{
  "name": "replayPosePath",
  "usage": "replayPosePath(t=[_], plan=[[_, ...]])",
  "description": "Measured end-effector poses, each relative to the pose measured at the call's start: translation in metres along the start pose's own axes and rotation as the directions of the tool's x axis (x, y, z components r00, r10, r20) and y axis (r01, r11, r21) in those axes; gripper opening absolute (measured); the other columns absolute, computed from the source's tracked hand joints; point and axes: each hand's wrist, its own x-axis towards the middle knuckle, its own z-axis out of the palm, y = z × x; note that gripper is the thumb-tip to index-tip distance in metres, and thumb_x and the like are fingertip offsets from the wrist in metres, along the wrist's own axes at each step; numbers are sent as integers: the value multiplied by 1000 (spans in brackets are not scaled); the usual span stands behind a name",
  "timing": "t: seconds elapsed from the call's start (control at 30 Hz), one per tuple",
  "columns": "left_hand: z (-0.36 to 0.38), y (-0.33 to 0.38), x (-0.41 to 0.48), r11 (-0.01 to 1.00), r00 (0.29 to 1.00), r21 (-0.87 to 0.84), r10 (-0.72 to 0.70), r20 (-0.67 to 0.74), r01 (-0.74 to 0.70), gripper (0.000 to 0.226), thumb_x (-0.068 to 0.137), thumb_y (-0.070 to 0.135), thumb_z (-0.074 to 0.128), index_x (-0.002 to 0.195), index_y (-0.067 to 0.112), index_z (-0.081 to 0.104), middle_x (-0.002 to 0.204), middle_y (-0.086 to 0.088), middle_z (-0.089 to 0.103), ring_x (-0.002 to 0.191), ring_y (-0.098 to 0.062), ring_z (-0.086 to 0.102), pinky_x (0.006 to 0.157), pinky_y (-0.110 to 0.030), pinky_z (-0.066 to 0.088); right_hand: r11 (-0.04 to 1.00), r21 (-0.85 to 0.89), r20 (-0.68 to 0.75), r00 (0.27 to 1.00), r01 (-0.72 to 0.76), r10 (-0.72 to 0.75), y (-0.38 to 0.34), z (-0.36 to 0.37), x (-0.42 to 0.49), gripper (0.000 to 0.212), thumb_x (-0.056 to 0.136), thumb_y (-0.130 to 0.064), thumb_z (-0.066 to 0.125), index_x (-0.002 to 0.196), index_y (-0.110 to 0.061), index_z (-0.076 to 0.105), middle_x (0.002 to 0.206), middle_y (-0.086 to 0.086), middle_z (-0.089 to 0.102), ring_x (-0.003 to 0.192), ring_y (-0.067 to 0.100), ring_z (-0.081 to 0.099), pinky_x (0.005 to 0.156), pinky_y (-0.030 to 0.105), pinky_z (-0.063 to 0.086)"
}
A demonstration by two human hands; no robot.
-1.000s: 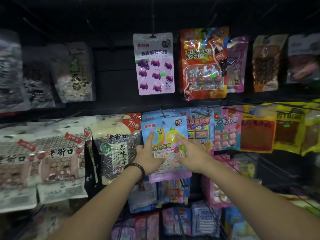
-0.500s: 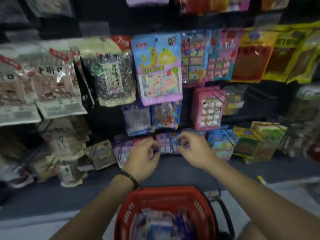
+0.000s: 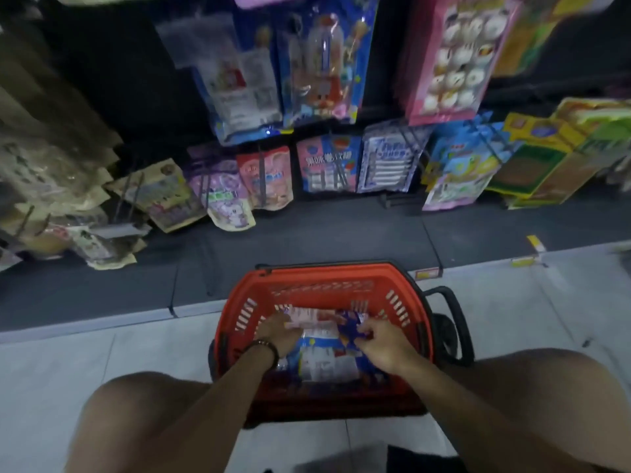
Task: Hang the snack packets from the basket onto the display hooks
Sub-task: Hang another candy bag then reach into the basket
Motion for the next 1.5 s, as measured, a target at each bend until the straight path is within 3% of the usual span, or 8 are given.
replayPosePath(t=[0.33, 0.57, 0.77, 0.9, 1.07, 1.17, 1.3, 1.5], plan=[[24, -23, 77, 938, 958, -198, -286, 26, 285, 48, 95, 47, 67, 132, 16, 69, 129, -10, 71, 119, -32, 67, 105, -38, 52, 997, -62, 63, 997, -41, 45, 37, 45, 38, 33, 96, -22, 69, 128, -15, 72, 120, 14, 77, 116, 33, 71, 93, 36, 54], [38, -7, 94, 780, 898, -448, -352, 262, 437, 13, 103, 15, 67, 110, 5, 67, 90, -8, 63, 74, -19, 62, 55, -22, 58, 986, -166, 76, 997, 26, -14, 37, 49, 41, 42, 98, -20, 66, 139, -13, 63, 116, 12, 76, 109, 32, 70, 88, 31, 48], [53, -14, 89, 700, 902, -572, -293, 316, 428, 9, 88, 12, 81, 86, 9, 73, 95, -12, 71, 81, -24, 65, 66, -28, 58, 979, -187, 128, 990, 85, -62, 32, 43, 28, 58, 98, -22, 62, 155, -22, 52, 133, 7, 73, 124, 28, 67, 103, 30, 50], [68, -31, 78, 540, 942, -774, -239, 237, 332, 113, 51, 31, 98, 151, 11, 51, 119, -18, 77, 93, -31, 78, 97, -59, 59, 989, -149, 86, 996, -2, 15, 23, 34, 12, 26, 99, -29, 64, 123, -22, 72, 124, 2, 76, 117, 23, 70, 98, 27, 50], [25, 26, -44, 436, 968, -879, -230, 98, 193, 10, 85, 3, 83, 84, 9, 76, 67, -4, 75, 74, -38, 66, 93, -54, 57, 999, 7, -96, 995, -34, 34, 9, 14, -12, 20, 101, -29, 67, 120, -21, 68, 109, -1, 73, 102, 19, 71, 75, 19, 43], [21, 22, -81, 343, 983, -930, -168, 77, 132, 15, 84, 3, 83, 73, 12, 81, 88, -22, 71, 83, -38, 68, 84, -51, 55, 982, 188, -132, 990, -31, 56, 3, -1, -32, 8, 102, -30, 67, 107, -25, 69, 93, -7, 69, 79, 10, 64, 60, 9, 41], [26, 27, -115, 181, 998, -983, 57, -13, -24, 42, 88, -6, 74, 128, 5, 71, 123, -18, 76, 113, -41, 71, 104, -60, 52, 762, 632, 50, 988, -143, 143, 0, -7, -59, 31, 94, -52, 74, 111, -27, 69, 99, 5, 80, 80, 25, 77, 72, 36, 60], [31, 39, -157, 218, 953, -967, 296, -59, -128, 54, 84, -5, 76, 135, 8, 65, 130, -20, 73, 113, -38, 73, 95, -53, 59, 307, 952, 31, 999, -16, -44, -14, -7, -81, 45, 96, -39, 75, 135, -17, 69, 126, 13, 77, 100, 32, 78, 73, 39, 63]])
